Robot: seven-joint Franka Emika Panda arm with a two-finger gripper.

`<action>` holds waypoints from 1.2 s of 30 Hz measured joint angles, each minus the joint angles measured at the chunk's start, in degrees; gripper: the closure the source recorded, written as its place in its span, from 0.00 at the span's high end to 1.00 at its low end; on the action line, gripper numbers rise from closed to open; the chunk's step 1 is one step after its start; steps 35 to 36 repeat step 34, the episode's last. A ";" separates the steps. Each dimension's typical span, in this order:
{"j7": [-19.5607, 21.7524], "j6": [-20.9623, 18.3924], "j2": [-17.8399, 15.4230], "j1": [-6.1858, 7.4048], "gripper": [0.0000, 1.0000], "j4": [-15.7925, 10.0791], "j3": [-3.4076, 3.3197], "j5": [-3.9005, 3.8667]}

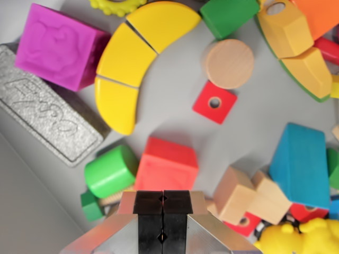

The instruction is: Pick an object from the bin

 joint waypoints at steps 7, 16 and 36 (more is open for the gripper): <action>0.11 -3.84 -2.58 0.00 0.00 0.92 -0.01 -0.06; 0.19 -7.57 -4.79 0.00 0.00 2.16 -0.02 -0.10; 0.26 -10.59 -6.37 0.00 0.00 3.35 -0.03 -0.13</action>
